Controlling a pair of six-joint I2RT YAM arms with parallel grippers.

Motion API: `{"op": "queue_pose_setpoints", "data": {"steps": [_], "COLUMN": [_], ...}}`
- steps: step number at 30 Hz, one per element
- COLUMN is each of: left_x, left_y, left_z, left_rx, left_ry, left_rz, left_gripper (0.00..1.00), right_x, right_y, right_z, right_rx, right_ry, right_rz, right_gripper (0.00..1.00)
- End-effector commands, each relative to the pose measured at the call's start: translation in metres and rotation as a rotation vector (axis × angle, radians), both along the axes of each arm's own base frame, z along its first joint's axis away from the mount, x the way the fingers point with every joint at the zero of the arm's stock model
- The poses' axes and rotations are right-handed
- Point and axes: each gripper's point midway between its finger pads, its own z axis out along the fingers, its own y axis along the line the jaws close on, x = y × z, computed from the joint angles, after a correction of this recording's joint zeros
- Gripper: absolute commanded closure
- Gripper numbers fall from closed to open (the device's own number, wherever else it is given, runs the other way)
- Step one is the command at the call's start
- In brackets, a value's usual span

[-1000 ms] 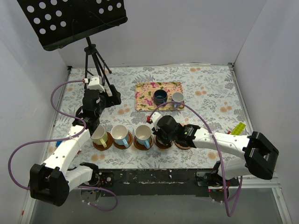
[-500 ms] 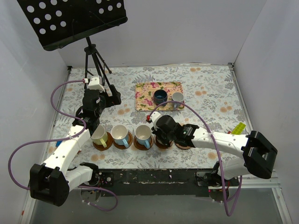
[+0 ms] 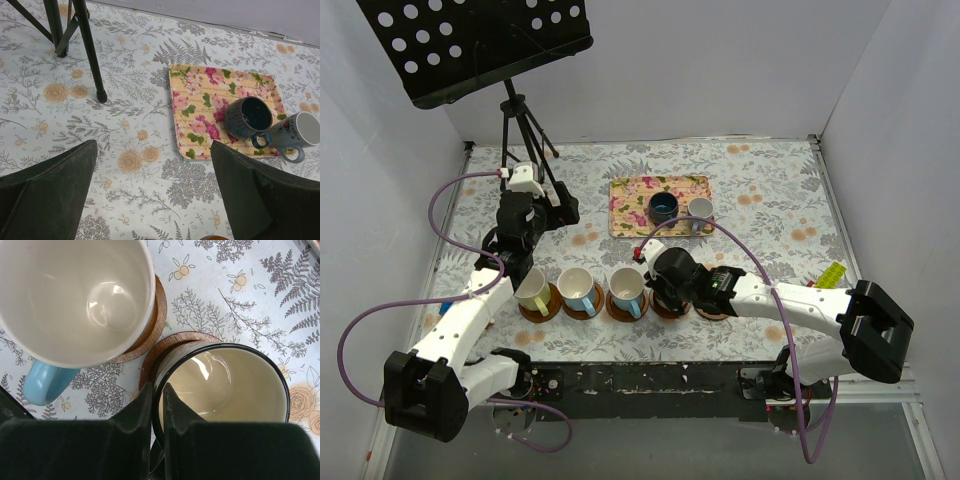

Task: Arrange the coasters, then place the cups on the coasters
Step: Place the cup on the coaster.

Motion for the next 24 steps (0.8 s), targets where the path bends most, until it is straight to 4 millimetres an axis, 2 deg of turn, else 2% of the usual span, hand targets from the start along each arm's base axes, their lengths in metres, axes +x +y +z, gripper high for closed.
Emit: {"op": "queue_pose_setpoints", "data": {"steps": [1, 4, 15, 24], "left_x": [0.001, 0.001, 0.001, 0.001], "left_y": [-0.001, -0.001, -0.002, -0.001], "left_z": [0.017, 0.017, 0.016, 0.016], "left_rx": [-0.015, -0.015, -0.015, -0.014], "left_ry": [-0.032, -0.034, -0.029, -0.031], "left_rz": [-0.009, -0.007, -0.011, -0.007], "left_gripper": [0.02, 0.02, 0.02, 0.02], "right_x": [0.001, 0.001, 0.004, 0.005], "right_y": [0.004, 0.004, 0.006, 0.006], "right_z": [0.01, 0.009, 0.017, 0.029], "right_rx": [0.02, 0.018, 0.022, 0.036], "right_ry": [-0.007, -0.006, -0.03, -0.054], "right_rz": [-0.015, -0.017, -0.009, -0.001], "right_gripper": [0.99, 0.98, 0.64, 0.53]}}
